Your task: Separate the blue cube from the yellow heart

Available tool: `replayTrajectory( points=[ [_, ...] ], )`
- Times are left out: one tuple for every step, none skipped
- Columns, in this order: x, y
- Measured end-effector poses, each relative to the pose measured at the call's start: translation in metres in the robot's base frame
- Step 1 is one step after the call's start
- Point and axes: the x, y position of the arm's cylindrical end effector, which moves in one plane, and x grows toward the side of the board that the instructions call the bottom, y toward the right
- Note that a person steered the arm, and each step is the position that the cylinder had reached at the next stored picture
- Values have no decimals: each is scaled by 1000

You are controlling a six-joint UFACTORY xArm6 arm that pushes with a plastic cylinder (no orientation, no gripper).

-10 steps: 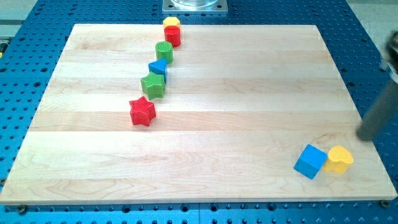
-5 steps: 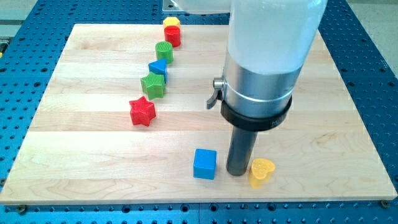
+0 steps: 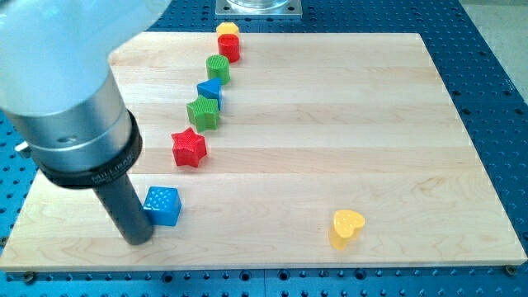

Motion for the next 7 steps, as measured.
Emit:
replayTrajectory(
  points=[
    [-23,65],
    [-22,69],
    [-39,117],
    [-61,110],
    [-57,76],
    [-61,94],
    [-71,217]
  ],
)
